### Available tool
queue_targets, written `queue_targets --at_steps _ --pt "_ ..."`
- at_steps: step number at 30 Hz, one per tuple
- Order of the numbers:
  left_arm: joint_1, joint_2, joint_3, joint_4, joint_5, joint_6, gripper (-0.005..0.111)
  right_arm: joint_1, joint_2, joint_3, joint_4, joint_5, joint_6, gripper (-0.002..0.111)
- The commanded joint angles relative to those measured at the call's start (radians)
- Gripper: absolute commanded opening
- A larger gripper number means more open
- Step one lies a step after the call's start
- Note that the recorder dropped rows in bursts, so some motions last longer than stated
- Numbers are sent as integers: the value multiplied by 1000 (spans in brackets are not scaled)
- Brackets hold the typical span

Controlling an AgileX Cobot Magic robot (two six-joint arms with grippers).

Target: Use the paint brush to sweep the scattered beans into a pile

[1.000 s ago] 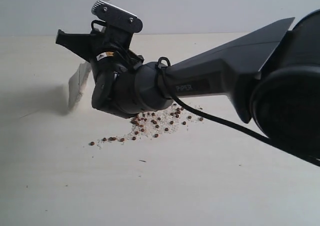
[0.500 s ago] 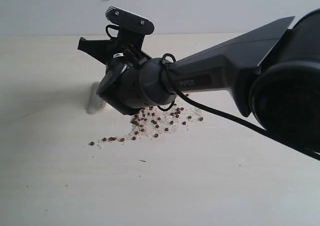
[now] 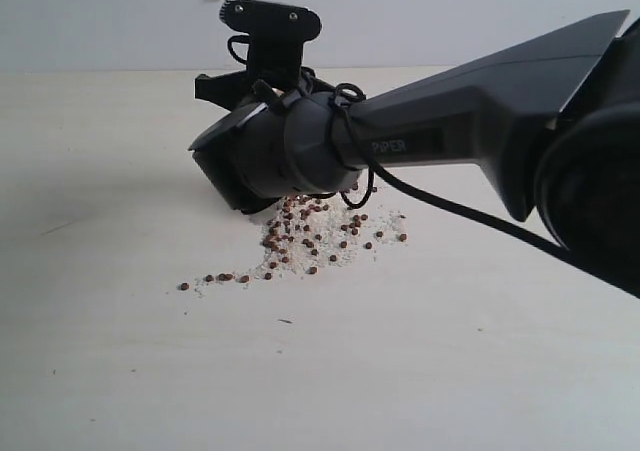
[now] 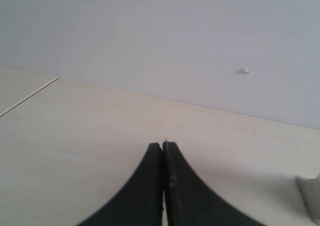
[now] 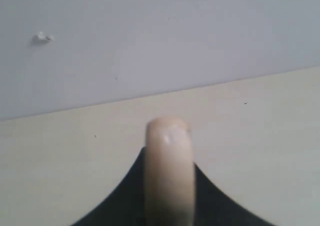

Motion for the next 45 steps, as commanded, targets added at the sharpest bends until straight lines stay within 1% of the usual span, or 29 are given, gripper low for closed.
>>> queue_targets --at_steps 1,6,10,14,20,23,26,28,29,30,32,33,34,35,36,37,38,40,41,45 --pt "4 -7 3 -9 -1 4 0 -7 -18 6 42 -34 -71 0" --pt "4 -7 3 -9 -1 4 0 -5 -36 6 24 -34 -50 0" --pt "4 -7 3 -9 -1 4 0 1 -66 6 -7 -34 12 0" --pt "4 -7 3 -9 -1 4 0 1 -89 6 -25 -30 19 0" --pt "4 -7 3 -9 -1 4 0 6 -119 8 -52 41 19 0" --pt "4 -7 3 -9 -1 4 0 19 -138 8 -109 49 19 0" --pt "4 -7 3 -9 -1 4 0 54 -185 8 -169 47 17 0" --pt "4 -7 3 -9 -1 4 0 85 -219 45 -254 30 35 0" --pt "4 -7 3 -9 -1 4 0 101 -248 94 -338 30 107 0" --pt "4 -7 3 -9 -1 4 0 105 -265 126 -375 30 146 0" --pt "4 -7 3 -9 -1 4 0 105 -317 243 -504 53 288 0" --pt "4 -7 3 -9 -1 4 0 105 -353 336 -635 41 423 0" --pt "4 -7 3 -9 -1 4 0 105 -370 391 -705 22 517 0" --pt "4 -7 3 -9 -1 4 0 105 -398 505 -854 -30 729 0" --pt "4 -7 3 -9 -1 4 0 103 -417 584 -988 -75 882 0" --pt "4 -7 3 -9 -1 4 0 95 -427 631 -1056 -89 981 0" --pt "4 -7 3 -9 -1 4 0 77 -445 681 -1184 -74 1098 0" --pt "4 -7 3 -9 -1 4 0 43 -464 712 -1353 12 1295 0" --pt "4 -7 3 -9 -1 4 0 34 -466 715 -1401 37 1321 0" --pt "4 -7 3 -9 -1 4 0 15 -466 715 -1412 147 1321 0"
